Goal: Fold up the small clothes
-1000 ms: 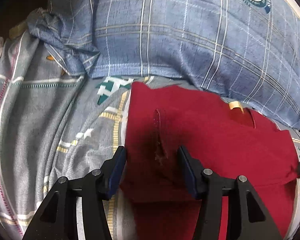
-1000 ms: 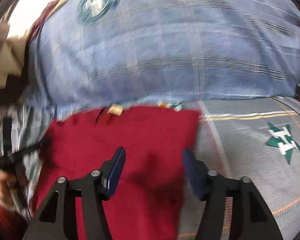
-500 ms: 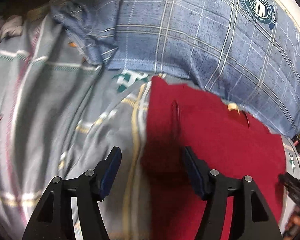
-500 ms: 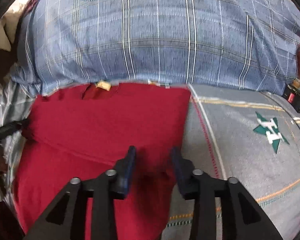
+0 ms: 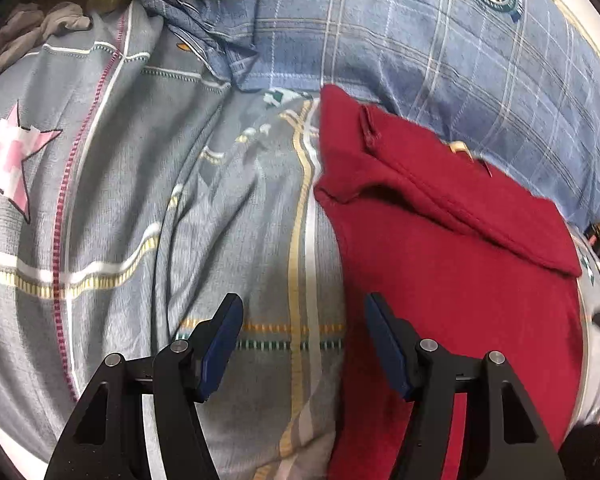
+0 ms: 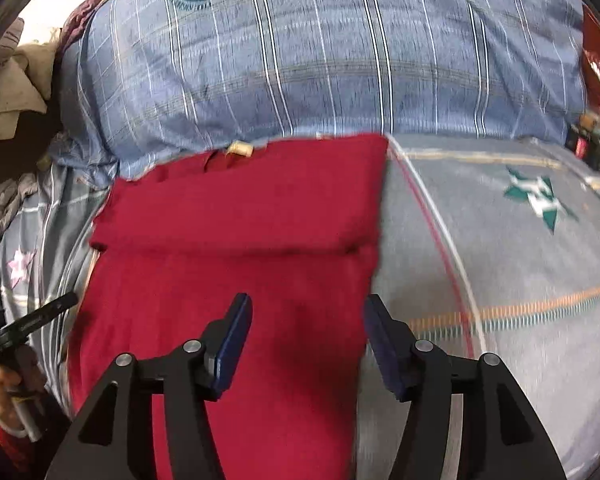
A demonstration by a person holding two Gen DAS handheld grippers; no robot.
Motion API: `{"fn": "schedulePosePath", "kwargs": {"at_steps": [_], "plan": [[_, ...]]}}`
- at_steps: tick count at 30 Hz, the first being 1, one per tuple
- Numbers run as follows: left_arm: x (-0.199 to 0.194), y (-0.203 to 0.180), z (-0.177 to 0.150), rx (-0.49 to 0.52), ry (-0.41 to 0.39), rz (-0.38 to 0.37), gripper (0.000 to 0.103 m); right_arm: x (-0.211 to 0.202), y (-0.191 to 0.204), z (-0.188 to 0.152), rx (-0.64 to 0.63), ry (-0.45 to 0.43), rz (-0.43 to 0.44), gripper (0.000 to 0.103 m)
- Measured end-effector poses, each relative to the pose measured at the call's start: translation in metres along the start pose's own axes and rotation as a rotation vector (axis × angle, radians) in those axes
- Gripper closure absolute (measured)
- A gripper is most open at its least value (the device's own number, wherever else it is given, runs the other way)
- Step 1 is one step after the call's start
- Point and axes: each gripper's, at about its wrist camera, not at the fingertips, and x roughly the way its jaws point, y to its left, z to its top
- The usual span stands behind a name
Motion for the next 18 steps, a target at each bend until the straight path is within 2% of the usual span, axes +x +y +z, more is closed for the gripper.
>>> {"fn": "schedulePosePath", "kwargs": {"at_steps": [4,7,11,13,18], "plan": [[0.005,0.001,0.011,-0.039,-0.029,0.003,0.040,-0.011,0.002,-0.018,-0.015,0.009,-0.017,0.044],[0.006,0.001,0.011,-0.046,0.004,-0.018,0.042,-0.016,0.000,-0.033,0.008,0.021,0.017,0.040],[-0.007,-0.001,-0.006,-0.013,-0.002,-0.032,0.041,-0.023,0.000,-0.051,0.003,0.032,0.027,0.039],[-0.016,-0.004,-0.017,0.024,-0.001,-0.017,0.040,-0.026,-0.002,-0.061,0.006,0.041,0.042,0.034],[-0.045,-0.011,-0.046,0.067,-0.016,0.012,0.040,-0.022,0.001,-0.082,-0.027,0.088,0.046,0.034]]}}
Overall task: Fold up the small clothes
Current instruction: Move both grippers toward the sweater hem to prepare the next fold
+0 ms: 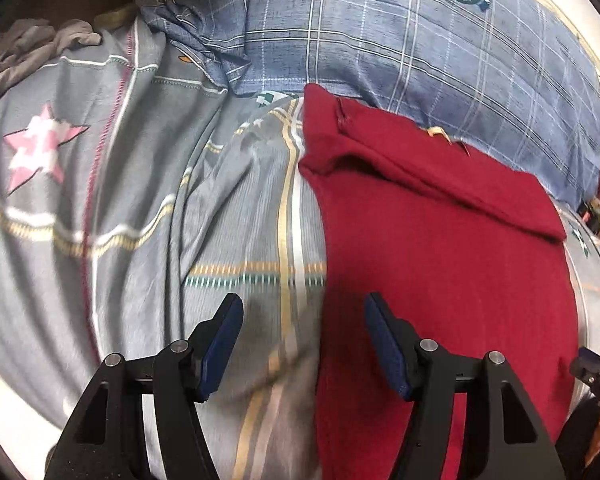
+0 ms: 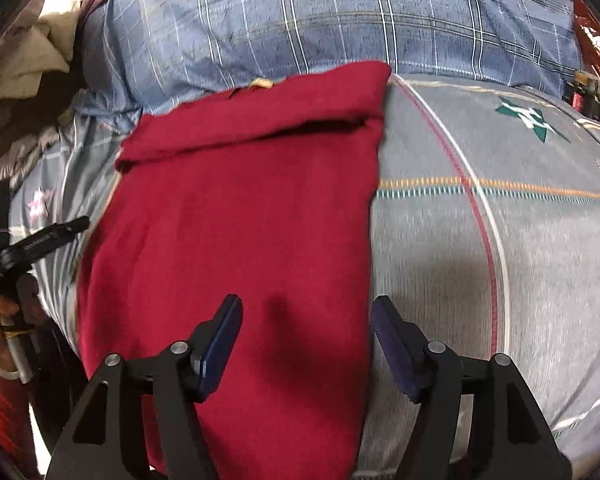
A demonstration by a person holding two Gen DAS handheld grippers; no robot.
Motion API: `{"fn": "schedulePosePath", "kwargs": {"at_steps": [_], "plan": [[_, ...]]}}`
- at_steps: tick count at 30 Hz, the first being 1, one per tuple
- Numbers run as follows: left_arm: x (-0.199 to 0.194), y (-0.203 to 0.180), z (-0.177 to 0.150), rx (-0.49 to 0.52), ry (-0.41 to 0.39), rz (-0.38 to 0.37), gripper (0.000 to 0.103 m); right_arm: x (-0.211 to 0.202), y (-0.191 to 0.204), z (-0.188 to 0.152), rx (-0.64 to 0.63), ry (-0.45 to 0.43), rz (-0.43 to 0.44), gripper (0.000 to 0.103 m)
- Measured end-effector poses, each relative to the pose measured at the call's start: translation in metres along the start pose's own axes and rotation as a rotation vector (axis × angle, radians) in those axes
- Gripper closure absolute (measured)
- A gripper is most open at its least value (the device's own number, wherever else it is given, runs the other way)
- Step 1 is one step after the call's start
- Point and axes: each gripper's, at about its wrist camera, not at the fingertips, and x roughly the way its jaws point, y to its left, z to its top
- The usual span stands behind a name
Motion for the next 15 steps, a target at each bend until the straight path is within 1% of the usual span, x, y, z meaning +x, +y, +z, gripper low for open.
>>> {"fn": "schedulePosePath", "kwargs": {"at_steps": [2,4,7,8,11,15], "plan": [[-0.009,-0.003,-0.009,0.010,-0.005,0.008,0.040,0.004,0.002,-0.008,-0.009,0.015,0.000,0.034],[-0.019,-0.007,-0.016,0.024,-0.007,0.019,0.040,0.005,0.005,-0.012,-0.019,0.013,-0.009,0.034],[-0.035,-0.008,-0.028,0.028,-0.010,0.025,0.040,0.006,0.007,-0.018,-0.030,0.024,-0.050,0.034],[-0.040,-0.008,-0.032,0.023,-0.013,0.023,0.040,0.007,0.007,-0.019,-0.026,0.025,-0.051,0.034],[-0.051,-0.004,-0.044,0.006,-0.011,0.018,0.040,0.006,0.005,-0.023,-0.011,0.026,-0.017,0.033],[-0.058,-0.007,-0.061,0.000,0.016,0.000,0.040,0.006,0.005,-0.023,0.003,0.023,0.004,0.031]]}}
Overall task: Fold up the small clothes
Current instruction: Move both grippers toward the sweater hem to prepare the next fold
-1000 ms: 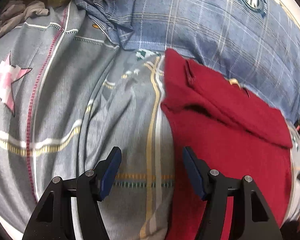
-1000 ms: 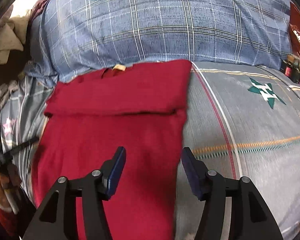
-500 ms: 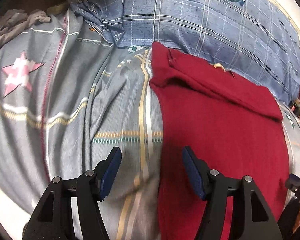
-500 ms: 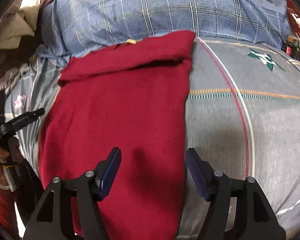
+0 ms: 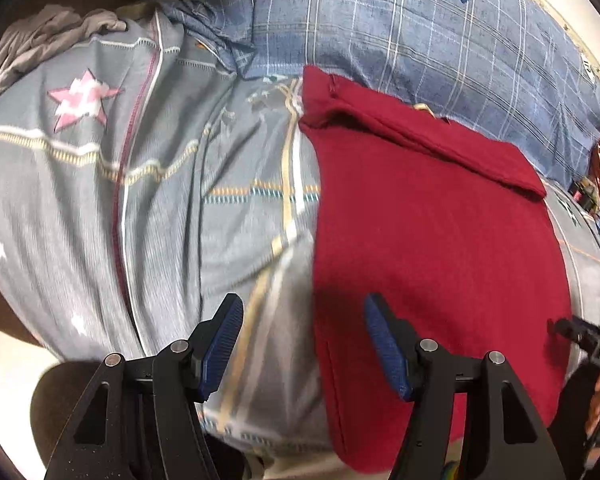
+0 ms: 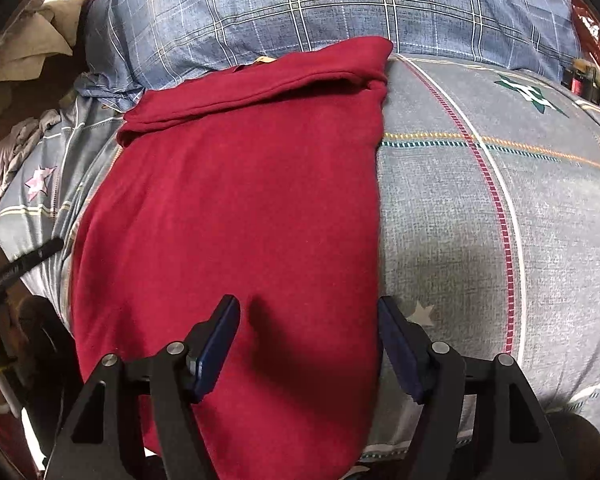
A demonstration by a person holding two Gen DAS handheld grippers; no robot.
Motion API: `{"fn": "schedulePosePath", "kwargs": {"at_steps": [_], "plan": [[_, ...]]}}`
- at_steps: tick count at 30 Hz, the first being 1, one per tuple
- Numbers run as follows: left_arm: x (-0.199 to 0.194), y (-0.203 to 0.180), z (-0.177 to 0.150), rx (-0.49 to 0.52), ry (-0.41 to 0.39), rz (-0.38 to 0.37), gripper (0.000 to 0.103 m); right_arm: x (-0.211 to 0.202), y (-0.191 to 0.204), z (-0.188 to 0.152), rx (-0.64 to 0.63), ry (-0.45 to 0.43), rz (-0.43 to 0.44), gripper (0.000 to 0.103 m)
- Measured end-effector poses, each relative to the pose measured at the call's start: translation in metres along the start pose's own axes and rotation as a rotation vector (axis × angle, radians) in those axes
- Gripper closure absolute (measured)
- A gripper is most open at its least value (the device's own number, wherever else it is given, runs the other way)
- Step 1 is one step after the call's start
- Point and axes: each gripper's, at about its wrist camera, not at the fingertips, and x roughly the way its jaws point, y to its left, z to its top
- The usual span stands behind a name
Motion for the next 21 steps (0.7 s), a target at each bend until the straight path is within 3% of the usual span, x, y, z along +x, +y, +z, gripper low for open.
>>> {"fn": "schedulePosePath", "kwargs": {"at_steps": [12,21], "plan": [[-0.003,0.003,-0.030,-0.007,0.104,-0.069,0.040,-0.015,-0.010,-0.007,0.082,-0.031,0.057,0.026],[-0.002,-0.001,-0.034,-0.025,0.102,-0.128,0.034,-0.023,-0.026,-0.024,0.086,-0.007,0.058,0.026]]}}
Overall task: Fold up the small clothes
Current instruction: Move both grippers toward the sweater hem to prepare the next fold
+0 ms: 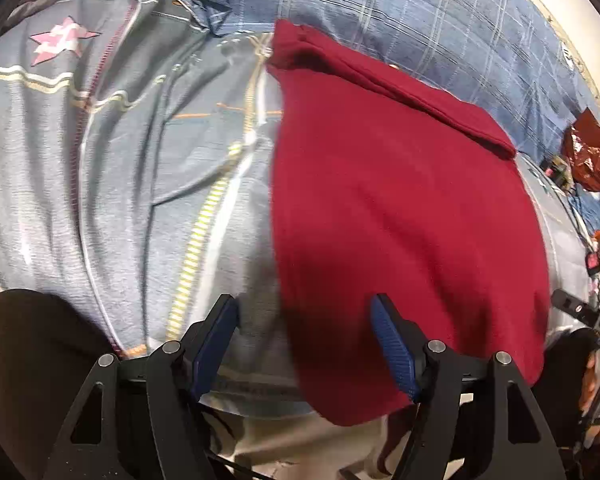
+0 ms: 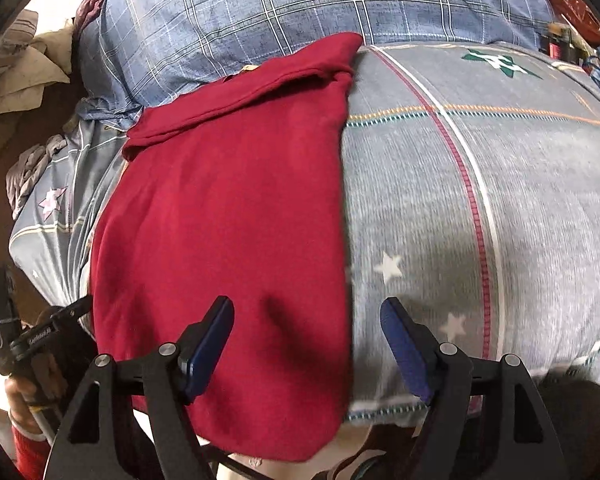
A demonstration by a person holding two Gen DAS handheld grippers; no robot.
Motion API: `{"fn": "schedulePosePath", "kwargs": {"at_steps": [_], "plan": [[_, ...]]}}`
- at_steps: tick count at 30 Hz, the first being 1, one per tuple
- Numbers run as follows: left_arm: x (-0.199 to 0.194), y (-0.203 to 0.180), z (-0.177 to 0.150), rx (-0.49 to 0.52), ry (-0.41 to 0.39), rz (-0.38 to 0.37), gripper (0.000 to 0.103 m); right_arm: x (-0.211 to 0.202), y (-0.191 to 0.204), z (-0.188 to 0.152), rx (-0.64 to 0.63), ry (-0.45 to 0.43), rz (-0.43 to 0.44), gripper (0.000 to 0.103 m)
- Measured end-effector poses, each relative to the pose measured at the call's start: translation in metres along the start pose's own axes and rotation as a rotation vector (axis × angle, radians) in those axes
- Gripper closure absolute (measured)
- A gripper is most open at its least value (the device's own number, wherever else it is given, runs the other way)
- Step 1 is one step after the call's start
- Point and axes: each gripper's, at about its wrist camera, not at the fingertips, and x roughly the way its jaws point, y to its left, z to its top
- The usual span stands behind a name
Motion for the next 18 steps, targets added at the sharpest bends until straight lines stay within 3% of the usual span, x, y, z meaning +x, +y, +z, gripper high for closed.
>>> {"fn": "schedulePosePath", "kwargs": {"at_steps": [4,10,13,14,15,16,18], "plan": [[0.008,-0.005,0.004,0.011,0.024,-0.032,0.035,-0.001,-0.004,-0.008,0.001,0.025,0.016,0.026],[0.017,-0.019,0.003,0.069,0.019,0.015,0.036,-0.002,-0.001,-0.024,-0.060,0.058,0.066,0.027],[0.018,-0.025,0.005,0.075,0.006,0.017,0.040,0.000,0.001,-0.029,-0.087,0.067,0.055,0.035],[0.019,-0.026,0.005,0.082,-0.004,0.018,0.058,0.001,0.000,-0.029,-0.090,0.067,0.053,0.036],[0.020,-0.026,0.005,0.090,-0.012,0.029,0.085,0.002,0.000,-0.028,-0.087,0.066,0.055,0.036],[0.021,-0.026,0.007,0.092,-0.013,0.040,0.089,0.001,-0.001,-0.027,-0.083,0.058,0.059,0.035],[0.017,-0.021,0.008,0.081,0.014,-0.006,0.094,0.001,-0.002,-0.026,-0.081,0.050,0.063,0.035]]}}
